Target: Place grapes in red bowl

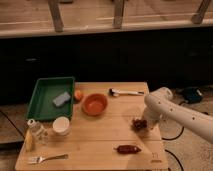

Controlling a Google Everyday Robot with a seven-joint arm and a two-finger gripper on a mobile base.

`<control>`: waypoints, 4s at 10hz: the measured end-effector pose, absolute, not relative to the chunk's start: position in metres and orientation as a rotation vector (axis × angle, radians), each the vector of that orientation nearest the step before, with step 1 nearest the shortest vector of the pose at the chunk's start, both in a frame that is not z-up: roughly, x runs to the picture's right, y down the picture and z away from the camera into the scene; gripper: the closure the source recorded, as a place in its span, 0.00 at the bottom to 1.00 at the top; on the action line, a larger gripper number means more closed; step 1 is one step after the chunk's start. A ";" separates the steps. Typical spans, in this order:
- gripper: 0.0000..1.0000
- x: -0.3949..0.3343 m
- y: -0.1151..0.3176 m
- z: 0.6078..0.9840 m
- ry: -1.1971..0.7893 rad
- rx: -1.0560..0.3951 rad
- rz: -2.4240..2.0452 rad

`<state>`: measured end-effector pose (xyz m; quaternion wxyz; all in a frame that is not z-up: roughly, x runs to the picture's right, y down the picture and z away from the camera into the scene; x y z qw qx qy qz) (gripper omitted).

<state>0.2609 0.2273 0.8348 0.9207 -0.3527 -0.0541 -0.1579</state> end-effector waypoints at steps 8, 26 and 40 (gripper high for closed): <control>0.97 0.255 0.188 0.795 -0.077 -0.708 -0.349; 0.97 0.166 0.096 0.763 -0.049 -0.637 -0.495; 0.97 0.065 0.054 0.787 -0.116 -0.600 -0.677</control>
